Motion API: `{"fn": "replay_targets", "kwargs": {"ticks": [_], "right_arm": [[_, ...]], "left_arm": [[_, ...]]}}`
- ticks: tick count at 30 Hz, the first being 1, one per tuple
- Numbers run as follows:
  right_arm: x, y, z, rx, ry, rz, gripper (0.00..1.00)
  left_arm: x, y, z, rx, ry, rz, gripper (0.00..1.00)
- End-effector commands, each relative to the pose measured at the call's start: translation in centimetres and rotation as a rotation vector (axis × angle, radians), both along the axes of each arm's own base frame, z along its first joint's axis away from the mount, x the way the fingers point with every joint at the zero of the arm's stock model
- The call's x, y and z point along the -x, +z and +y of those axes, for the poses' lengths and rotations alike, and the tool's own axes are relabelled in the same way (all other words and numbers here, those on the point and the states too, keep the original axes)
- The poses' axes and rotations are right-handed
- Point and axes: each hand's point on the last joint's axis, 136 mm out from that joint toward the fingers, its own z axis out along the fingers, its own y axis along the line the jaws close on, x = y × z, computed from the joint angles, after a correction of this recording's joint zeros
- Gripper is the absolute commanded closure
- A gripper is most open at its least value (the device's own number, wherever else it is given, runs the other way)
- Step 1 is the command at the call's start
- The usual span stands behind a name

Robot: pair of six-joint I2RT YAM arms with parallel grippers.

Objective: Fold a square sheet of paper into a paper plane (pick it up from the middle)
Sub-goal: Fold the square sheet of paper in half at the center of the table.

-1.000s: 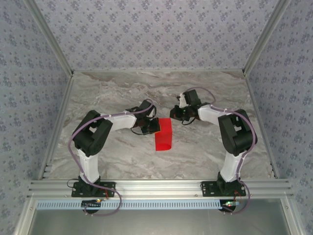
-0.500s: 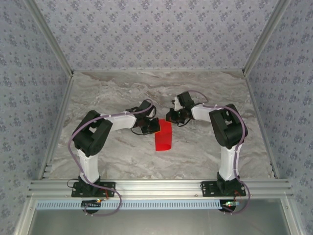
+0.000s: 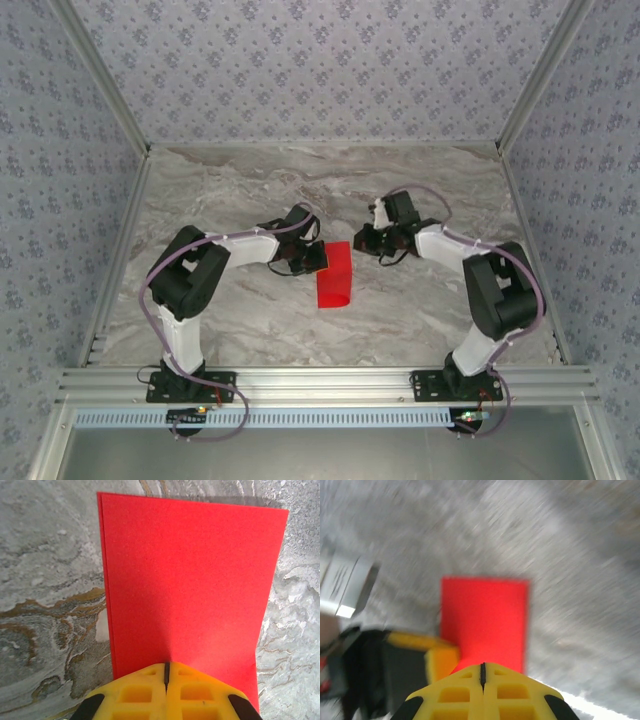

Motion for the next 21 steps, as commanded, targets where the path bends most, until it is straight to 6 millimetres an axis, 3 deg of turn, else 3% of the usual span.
{"fn": "replay_targets", "kwargs": {"ticks": [1,7,15,21], "right_arm": [[3.9,-1.3,1.5,-0.014,0.050,0.098,1.00],[5.9,-2.9,3.1,0.009,0.102,0.143,1.00],[7.2,-5.3,2.5,0.046,0.112,0.199,1.00],[8.1,-6.0,2.3,0.047,0.121,0.225,1.00]], "left_arm": [[6.3,-8.5,8.9,-0.417,0.019,0.229,1.00],[6.0,-8.3,8.8,-0.418,0.009,0.218,1.00],[5.7,-8.1,8.7,-0.423,0.000,0.207,1.00],[5.7,-8.0,8.7,-0.424,0.000,0.205,1.00]]}}
